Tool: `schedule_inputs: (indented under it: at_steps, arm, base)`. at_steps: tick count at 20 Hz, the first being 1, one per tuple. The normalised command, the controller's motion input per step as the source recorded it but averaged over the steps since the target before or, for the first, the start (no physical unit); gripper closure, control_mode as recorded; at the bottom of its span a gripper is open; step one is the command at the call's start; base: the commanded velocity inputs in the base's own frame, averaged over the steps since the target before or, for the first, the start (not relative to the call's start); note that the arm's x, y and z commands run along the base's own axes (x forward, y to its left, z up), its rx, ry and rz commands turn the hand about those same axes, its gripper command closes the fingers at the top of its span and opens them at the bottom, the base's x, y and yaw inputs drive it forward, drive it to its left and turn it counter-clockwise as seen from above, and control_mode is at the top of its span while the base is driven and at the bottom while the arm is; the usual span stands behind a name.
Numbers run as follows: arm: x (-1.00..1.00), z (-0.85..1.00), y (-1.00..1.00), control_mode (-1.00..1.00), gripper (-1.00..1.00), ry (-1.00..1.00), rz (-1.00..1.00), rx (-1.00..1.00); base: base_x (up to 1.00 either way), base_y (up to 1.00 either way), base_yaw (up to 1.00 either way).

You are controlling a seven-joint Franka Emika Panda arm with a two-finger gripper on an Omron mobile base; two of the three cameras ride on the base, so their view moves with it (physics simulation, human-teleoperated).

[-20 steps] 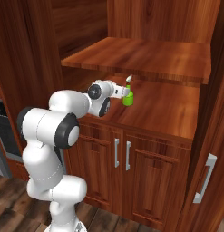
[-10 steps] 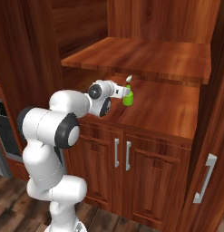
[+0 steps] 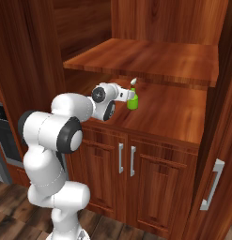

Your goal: Move the cutting board and knife to the sink. Then move spray from the cabinet to the counter.

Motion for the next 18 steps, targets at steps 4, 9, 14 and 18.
schedule_inputs:
  at_steps: [4, 9, 14, 18]
  arm:
    - [0.0, 0.0, -0.06, -1.0, -1.0, 0.0, 0.0, 0.0]
    - [0.0, 0.0, -0.01, -1.0, -1.0, 0.0, 0.0, 0.0]
    - [0.0, 0.0, 0.0, -1.0, -1.0, 0.0, 0.0, 0.0]
    - [0.0, 0.0, 0.0, -1.0, -1.0, 0.0, 0.0, 0.0]
  base:
    - [0.0, 0.0, 0.0]
    - [0.0, 0.0, 0.0]
    - [0.0, 0.0, 0.0]
    - [0.0, 0.0, 0.0]
